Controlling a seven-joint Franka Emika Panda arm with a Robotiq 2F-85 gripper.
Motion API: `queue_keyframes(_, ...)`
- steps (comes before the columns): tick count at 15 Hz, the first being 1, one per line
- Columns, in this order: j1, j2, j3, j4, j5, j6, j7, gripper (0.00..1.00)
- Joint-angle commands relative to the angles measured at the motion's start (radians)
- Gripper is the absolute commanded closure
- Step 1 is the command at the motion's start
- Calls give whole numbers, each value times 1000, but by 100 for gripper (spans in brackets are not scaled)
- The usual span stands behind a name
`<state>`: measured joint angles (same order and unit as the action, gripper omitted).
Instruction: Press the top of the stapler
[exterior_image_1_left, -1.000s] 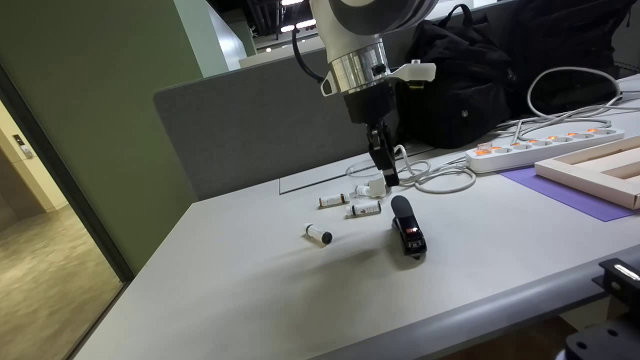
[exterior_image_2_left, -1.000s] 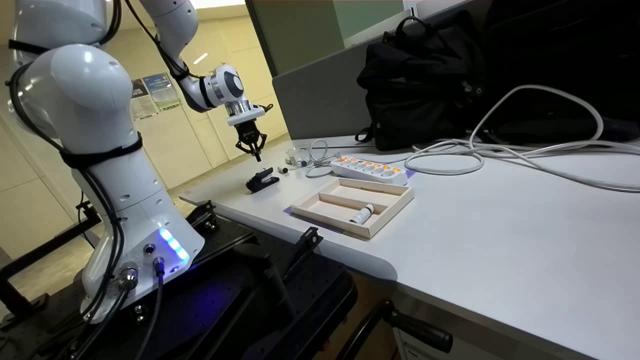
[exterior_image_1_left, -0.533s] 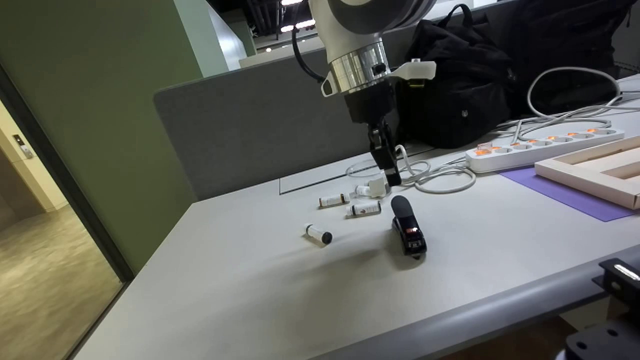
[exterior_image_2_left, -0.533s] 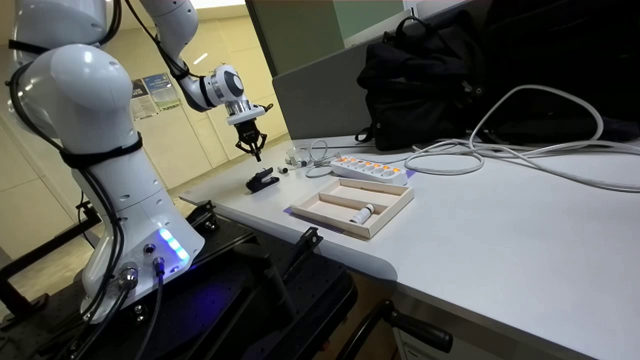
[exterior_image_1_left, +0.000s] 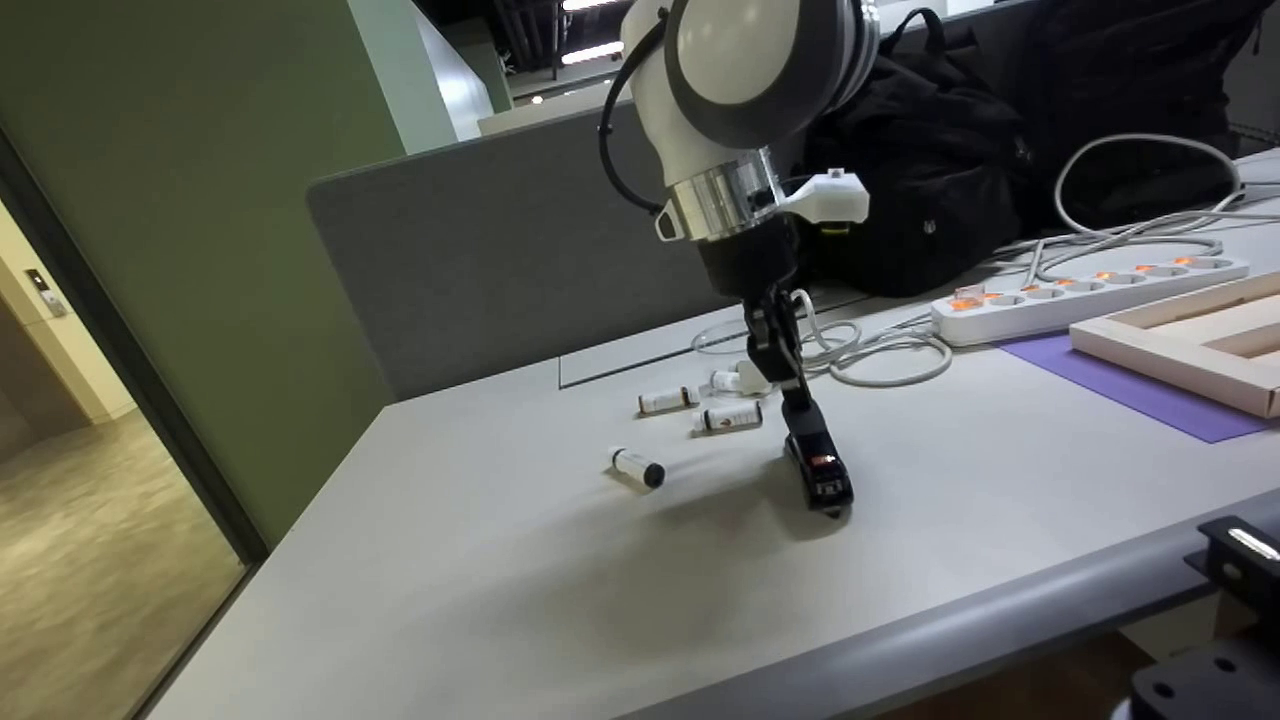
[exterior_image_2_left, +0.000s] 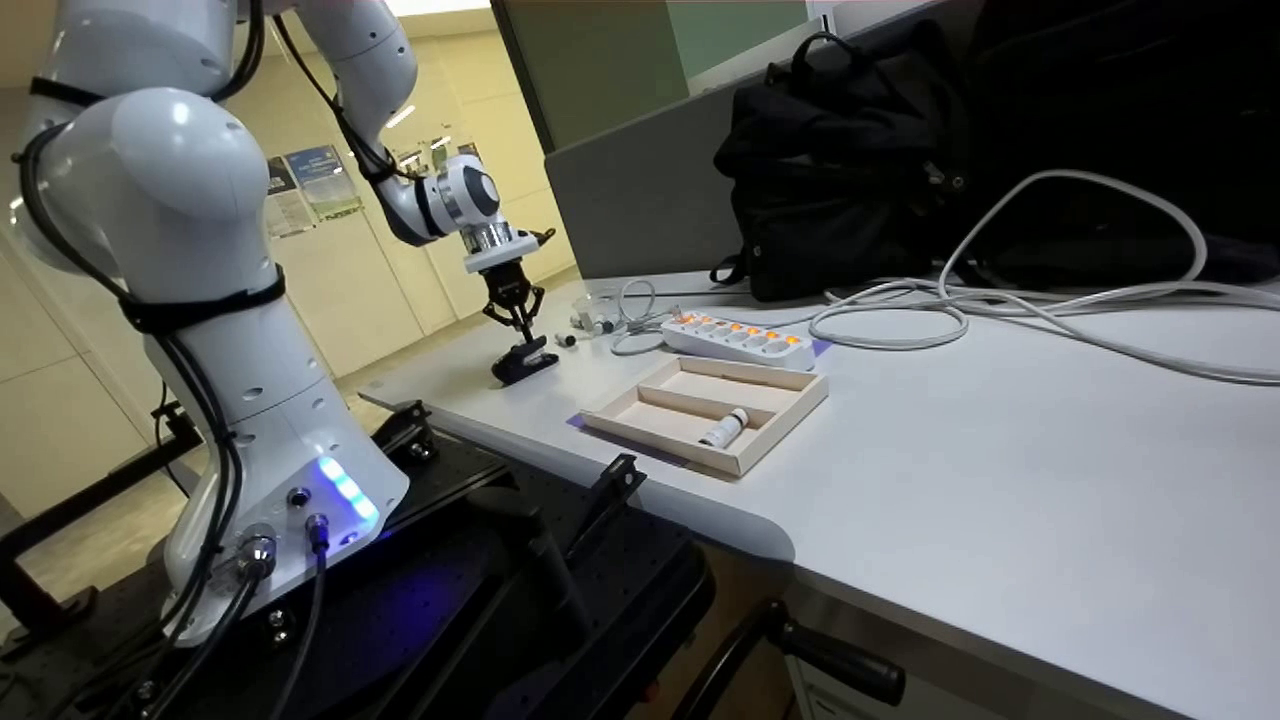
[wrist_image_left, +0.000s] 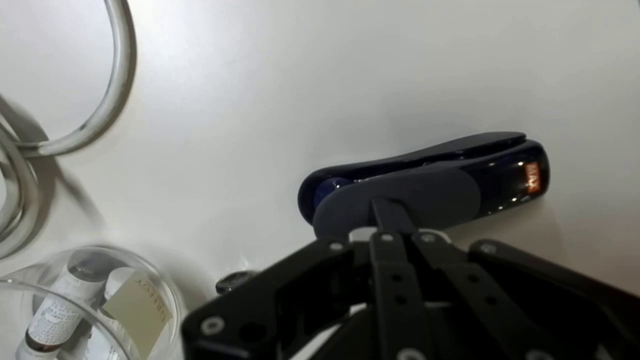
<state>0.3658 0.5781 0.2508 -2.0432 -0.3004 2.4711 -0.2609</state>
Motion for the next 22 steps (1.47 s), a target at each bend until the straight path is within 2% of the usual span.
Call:
queue_keyframes(1,-3,1,4,5,-2,-3,2,99)
queue_keyframes(11,-14,31,-7,13,1,-17,-6,100)
queue_keyframes(22,-55,134,-4,-5,12,114,-51,100)
